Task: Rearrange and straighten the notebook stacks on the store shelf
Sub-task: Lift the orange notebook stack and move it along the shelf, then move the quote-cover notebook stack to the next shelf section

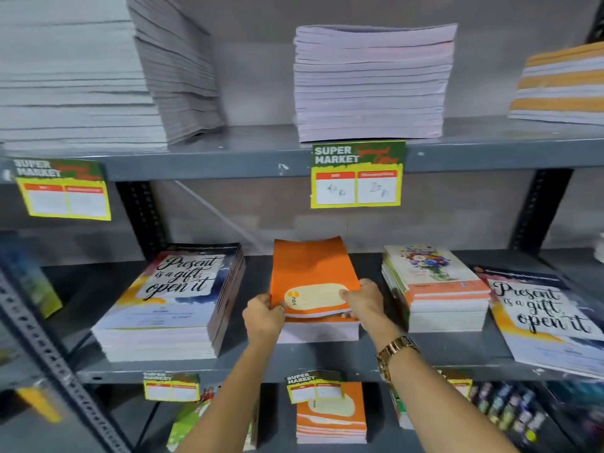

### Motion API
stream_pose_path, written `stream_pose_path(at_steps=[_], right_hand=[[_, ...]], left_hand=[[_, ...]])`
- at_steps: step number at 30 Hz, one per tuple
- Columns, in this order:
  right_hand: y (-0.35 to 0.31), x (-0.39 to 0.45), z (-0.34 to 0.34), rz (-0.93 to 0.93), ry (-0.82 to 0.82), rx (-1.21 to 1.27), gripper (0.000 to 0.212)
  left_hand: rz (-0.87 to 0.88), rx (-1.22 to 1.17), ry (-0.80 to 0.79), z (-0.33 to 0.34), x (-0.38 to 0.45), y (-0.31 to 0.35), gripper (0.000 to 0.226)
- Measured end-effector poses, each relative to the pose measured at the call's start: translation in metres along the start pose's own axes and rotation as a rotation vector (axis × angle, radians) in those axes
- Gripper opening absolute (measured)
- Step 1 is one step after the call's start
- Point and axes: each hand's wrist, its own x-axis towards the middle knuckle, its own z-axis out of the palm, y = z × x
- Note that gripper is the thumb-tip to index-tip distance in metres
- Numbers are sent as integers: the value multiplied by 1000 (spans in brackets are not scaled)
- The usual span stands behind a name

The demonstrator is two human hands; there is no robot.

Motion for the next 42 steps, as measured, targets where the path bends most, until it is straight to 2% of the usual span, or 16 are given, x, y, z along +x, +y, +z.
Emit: stream_pose_path(at_steps=[6,10,15,17,22,28,35,40,42], right_hand=[[15,-5,10,-169,117,-511,38],[12,-9,2,-293,169,-637,44],[8,-10,-31,-482,371,-728,36],[12,-9,-51,-494,437,-763,33],[40,1,-122,-400,569,-798,31],[90,15,-217,-204,604,-847,29],[138,27,-302,5,508,-884,37],[162,35,-338,143,469,-826,46],[167,37,-346,246,462,-786,50]], left_hand=[[137,363,-9,-2,0,-16,18],[161,493,40,-1,-5,-9,20],[389,549,19,24,-19,10,34],[476,507,-18,40,-27,19,36],[493,330,-127,89,-57,45,32],[498,275,-331,159,-95,73,27],[334,212,-495,243,-132,86,27],[139,251,-651,298,-153,103,38],[-5,173,-682,311,-161,107,24]])
